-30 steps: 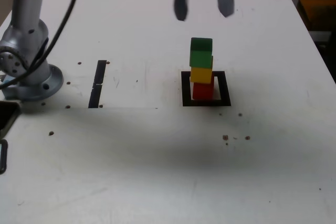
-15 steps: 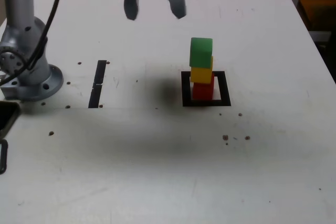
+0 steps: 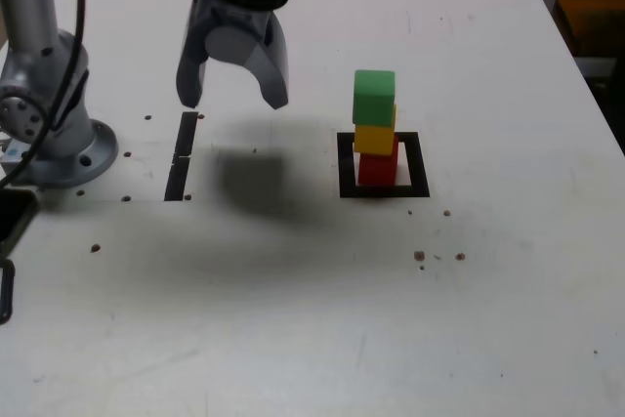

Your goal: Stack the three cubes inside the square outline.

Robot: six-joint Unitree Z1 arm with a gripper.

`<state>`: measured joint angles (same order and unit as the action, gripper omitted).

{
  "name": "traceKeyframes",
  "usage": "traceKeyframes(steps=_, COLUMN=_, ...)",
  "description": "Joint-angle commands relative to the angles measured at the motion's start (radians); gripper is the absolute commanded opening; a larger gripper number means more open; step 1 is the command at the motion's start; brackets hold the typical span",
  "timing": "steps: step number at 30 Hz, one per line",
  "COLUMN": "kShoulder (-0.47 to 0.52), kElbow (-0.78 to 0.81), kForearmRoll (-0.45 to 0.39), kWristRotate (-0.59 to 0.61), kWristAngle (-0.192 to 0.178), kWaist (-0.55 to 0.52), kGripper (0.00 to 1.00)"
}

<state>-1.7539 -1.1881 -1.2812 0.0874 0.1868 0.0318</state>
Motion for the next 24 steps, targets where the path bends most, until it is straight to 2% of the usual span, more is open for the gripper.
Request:
traceKeyframes(steps=1, kShoulder=0.003, kElbow=0.028, kForearmRoll=0.047, kWristRotate=0.003, kWristAngle=-0.001, kWaist=-0.012, kGripper=0.99)
traceKeyframes(steps=6, kShoulder=-0.008, kElbow=0.099, kForearmRoll=0.149, kWristRotate=0.021, kWristAngle=-0.008, kWaist=-0.023, kGripper=0.99)
traceKeyframes(steps=12, kShoulder=-0.016, kElbow=0.166, kForearmRoll=0.206, kWristRotate=0.021, kWristAngle=-0.011, kWaist=-0.023, kGripper=0.96)
traceKeyframes(steps=21, kShoulder=-0.021, kElbow=0.254, kForearmRoll=0.275, kWristRotate=0.003, kWristAngle=0.037, kWaist=-0.023, kGripper=0.92)
traceKeyframes(steps=24, kShoulder=-0.023, kElbow=0.261, kForearmRoll=0.293, kWristRotate=-0.004, kWristAngle=0.042, kWaist=-0.023, kGripper=0.91)
